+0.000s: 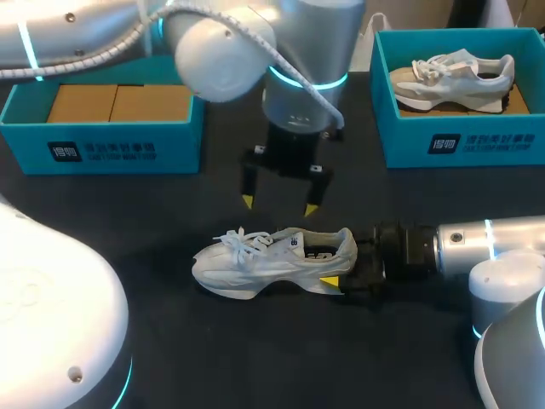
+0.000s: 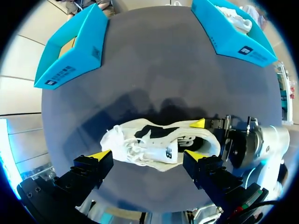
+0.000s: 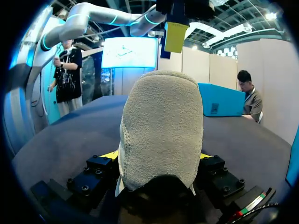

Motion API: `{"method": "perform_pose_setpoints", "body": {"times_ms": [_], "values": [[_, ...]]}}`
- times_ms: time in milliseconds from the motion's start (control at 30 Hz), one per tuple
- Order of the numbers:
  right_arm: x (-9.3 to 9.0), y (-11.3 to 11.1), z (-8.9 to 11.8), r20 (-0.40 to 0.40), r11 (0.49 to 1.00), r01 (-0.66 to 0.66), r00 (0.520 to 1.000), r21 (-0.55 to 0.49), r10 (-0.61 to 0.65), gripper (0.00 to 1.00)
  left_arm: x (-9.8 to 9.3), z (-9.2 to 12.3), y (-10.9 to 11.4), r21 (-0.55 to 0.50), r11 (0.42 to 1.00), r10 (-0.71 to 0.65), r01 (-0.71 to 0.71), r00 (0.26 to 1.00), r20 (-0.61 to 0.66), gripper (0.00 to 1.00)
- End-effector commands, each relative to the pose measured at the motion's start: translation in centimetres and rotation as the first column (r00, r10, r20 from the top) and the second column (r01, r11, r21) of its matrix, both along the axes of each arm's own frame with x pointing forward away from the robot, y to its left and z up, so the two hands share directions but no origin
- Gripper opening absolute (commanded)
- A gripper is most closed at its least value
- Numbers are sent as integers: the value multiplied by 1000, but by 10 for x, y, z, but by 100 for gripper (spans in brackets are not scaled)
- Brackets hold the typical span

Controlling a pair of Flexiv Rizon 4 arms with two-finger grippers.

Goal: Take the shoe out of the shoebox, open the shoe tongue, remove and reinsert the insole, then place the shoe into the shoebox

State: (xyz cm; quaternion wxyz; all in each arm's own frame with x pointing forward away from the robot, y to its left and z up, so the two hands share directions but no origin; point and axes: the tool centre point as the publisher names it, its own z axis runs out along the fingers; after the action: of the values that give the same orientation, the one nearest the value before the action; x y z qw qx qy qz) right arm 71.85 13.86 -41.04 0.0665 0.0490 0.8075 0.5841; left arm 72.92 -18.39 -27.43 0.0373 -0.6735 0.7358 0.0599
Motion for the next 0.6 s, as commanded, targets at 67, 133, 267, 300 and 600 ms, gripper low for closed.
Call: {"method": "perform_pose_setpoints", "body": {"times_ms": [67,133,267,300,600], "values": [[0,0,2,-1,1000,1,1000,-2,-1,0,-1,-21,-21,34,999,11,-11,1000,0,100],[0,0,2,-1,1000,1,1000,-2,-1,0,-4,-25,-24,44,999,20,-20,1000,-12,100],[0,0,2,-1,1000,1,1000,-2,-1,0,-10,-32,-26,46,998,36,-36,999,6,100],[0,0,2,-1,1000,1,1000,-2,-1,0,-12,-34,-26,47,998,36,-36,999,6,100],[0,0,2,-1,1000,1,1000,-2,-1,0,-17,-55,-28,85,995,59,-61,998,26,100]]}}
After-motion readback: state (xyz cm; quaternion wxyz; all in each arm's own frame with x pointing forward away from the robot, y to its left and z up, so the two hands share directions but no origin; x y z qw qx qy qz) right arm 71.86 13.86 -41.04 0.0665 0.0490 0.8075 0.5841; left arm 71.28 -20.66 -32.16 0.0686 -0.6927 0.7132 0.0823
